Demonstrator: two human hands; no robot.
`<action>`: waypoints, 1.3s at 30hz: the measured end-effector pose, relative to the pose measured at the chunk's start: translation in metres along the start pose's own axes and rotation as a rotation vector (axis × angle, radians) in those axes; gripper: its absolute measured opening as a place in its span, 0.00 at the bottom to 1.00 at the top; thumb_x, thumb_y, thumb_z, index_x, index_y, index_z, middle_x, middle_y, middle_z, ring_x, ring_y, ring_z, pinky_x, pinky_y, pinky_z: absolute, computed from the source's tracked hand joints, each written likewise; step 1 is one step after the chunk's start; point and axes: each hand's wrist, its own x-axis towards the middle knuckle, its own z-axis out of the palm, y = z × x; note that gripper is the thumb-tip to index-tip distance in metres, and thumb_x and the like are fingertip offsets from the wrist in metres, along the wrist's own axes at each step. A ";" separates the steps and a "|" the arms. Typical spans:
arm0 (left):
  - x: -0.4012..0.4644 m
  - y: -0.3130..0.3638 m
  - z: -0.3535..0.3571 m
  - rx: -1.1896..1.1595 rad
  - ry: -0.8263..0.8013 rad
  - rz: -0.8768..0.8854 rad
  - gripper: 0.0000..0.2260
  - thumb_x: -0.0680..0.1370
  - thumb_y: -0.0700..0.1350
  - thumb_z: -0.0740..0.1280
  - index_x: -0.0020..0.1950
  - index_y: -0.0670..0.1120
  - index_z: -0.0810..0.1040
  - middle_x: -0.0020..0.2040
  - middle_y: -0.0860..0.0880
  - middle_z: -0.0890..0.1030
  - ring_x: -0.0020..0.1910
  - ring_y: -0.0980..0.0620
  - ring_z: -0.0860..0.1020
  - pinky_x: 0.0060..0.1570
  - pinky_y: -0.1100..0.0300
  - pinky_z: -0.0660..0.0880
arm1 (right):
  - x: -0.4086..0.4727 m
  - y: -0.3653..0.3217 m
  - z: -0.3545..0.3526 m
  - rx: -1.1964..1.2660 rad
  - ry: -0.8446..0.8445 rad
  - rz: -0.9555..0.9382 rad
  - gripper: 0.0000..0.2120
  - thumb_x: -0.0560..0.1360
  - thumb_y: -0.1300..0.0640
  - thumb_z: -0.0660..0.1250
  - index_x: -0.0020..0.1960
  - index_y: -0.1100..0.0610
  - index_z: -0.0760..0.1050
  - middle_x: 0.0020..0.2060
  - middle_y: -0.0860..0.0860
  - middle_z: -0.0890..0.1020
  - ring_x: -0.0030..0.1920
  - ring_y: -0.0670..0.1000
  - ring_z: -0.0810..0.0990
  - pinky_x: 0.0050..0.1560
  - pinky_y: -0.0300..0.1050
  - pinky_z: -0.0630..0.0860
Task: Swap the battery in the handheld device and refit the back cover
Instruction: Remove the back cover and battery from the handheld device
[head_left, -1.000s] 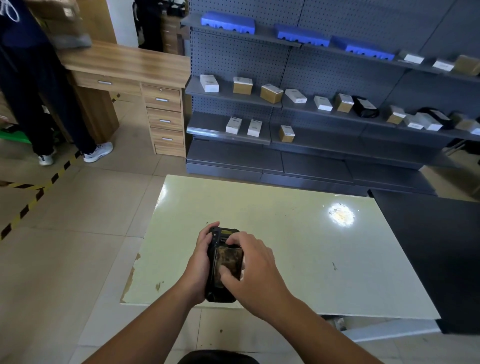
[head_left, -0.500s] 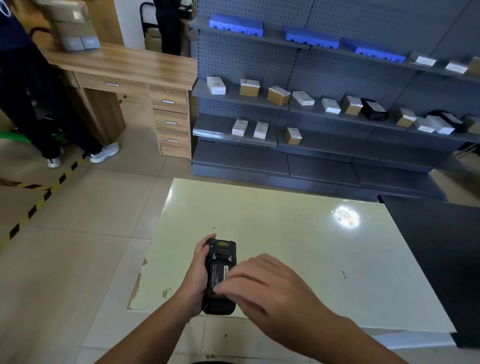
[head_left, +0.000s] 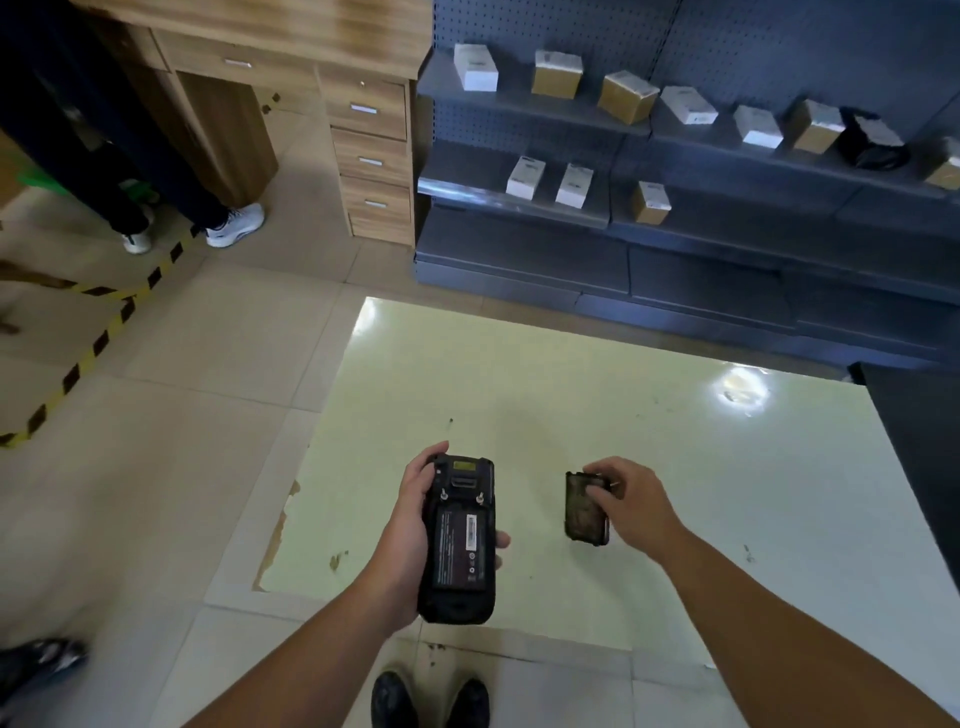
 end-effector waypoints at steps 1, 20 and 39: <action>0.002 -0.001 0.001 0.000 0.003 -0.004 0.13 0.87 0.54 0.56 0.65 0.61 0.77 0.56 0.34 0.83 0.43 0.29 0.83 0.40 0.41 0.83 | 0.010 0.010 0.004 0.031 0.006 0.052 0.12 0.76 0.69 0.72 0.50 0.53 0.82 0.43 0.50 0.84 0.46 0.55 0.83 0.50 0.45 0.79; -0.005 -0.004 0.018 0.081 -0.016 -0.001 0.19 0.86 0.59 0.57 0.72 0.55 0.75 0.60 0.36 0.81 0.43 0.41 0.83 0.40 0.51 0.82 | -0.114 -0.107 0.013 -0.463 -0.125 -0.849 0.31 0.78 0.36 0.67 0.75 0.52 0.72 0.69 0.46 0.78 0.68 0.47 0.71 0.73 0.41 0.61; -0.019 -0.018 0.033 0.123 -0.011 -0.022 0.19 0.83 0.63 0.60 0.67 0.57 0.80 0.59 0.38 0.86 0.42 0.42 0.86 0.36 0.53 0.83 | -0.135 -0.093 -0.004 -0.943 0.076 -1.162 0.25 0.89 0.51 0.48 0.72 0.67 0.73 0.65 0.66 0.81 0.62 0.63 0.81 0.62 0.56 0.79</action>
